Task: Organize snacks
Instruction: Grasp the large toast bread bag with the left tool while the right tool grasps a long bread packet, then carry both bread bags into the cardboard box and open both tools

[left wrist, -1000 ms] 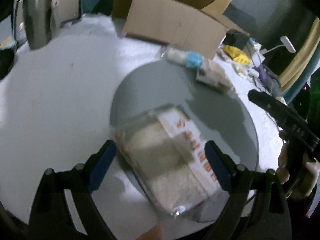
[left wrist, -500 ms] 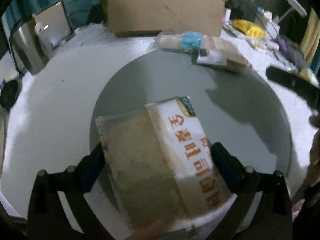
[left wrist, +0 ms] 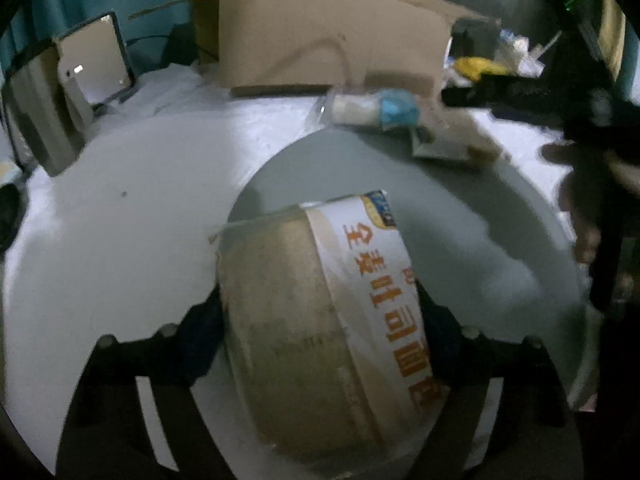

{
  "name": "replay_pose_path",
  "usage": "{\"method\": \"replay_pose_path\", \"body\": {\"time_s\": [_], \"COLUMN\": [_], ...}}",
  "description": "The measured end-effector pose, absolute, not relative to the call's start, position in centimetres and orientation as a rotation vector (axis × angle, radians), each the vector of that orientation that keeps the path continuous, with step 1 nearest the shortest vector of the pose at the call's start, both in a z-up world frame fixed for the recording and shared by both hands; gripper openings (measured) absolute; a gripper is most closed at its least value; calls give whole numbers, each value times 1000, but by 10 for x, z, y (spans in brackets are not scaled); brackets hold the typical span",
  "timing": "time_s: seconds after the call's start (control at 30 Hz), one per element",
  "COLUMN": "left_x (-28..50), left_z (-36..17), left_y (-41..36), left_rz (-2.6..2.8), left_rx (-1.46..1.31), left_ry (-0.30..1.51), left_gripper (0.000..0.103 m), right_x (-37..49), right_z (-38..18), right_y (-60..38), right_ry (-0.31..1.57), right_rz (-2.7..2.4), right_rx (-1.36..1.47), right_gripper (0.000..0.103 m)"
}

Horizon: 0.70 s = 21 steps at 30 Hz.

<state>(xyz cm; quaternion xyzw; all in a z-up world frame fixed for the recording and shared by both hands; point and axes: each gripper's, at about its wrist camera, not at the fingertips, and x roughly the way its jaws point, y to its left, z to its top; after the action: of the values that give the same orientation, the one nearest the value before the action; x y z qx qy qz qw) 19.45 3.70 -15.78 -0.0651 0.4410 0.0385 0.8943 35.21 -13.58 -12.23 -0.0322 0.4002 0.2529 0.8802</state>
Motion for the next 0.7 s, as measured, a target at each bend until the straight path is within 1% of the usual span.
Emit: {"method": "replay_pose_path", "body": {"time_s": [0.13, 0.2, 0.33, 0.4, 0.47, 0.5, 0.57, 0.6, 0.67, 0.7], "left_x": [195, 195, 196, 197, 198, 198, 198, 199, 202, 204], "left_z": [-155, -152, -148, -145, -141, -137, -132, -128, -120, -115], "left_y": [44, 52, 58, 60, 62, 61, 60, 60, 62, 63], "left_rz": [42, 20, 30, 28, 27, 29, 42, 44, 54, 57], "left_rx": [-178, -224, -242, -251, -235, -228, -205, -201, -190, -184], "left_ry": [897, 884, 865, 857, 839, 828, 795, 787, 765, 755], "left_gripper": [81, 81, 81, 81, 81, 81, 81, 81, 81, 81], "right_x": [369, 370, 370, 367, 360, 358, 354, 352, 349, 346], "right_z": [-143, -153, -156, -155, -150, -149, -146, -144, -140, -136], "right_y": [-125, -127, -134, -135, -133, -133, -136, -139, -146, -151], "right_ry": [918, 932, 944, 935, 911, 905, 895, 892, 886, 874], "right_rz": [479, 466, 487, 511, 518, 526, 548, 559, 578, 582], "right_rx": [-73, -52, -18, -16, -44, -48, -39, -29, -9, -6], "right_gripper": [82, 88, 89, 79, 60, 56, 39, 35, 24, 21]}}
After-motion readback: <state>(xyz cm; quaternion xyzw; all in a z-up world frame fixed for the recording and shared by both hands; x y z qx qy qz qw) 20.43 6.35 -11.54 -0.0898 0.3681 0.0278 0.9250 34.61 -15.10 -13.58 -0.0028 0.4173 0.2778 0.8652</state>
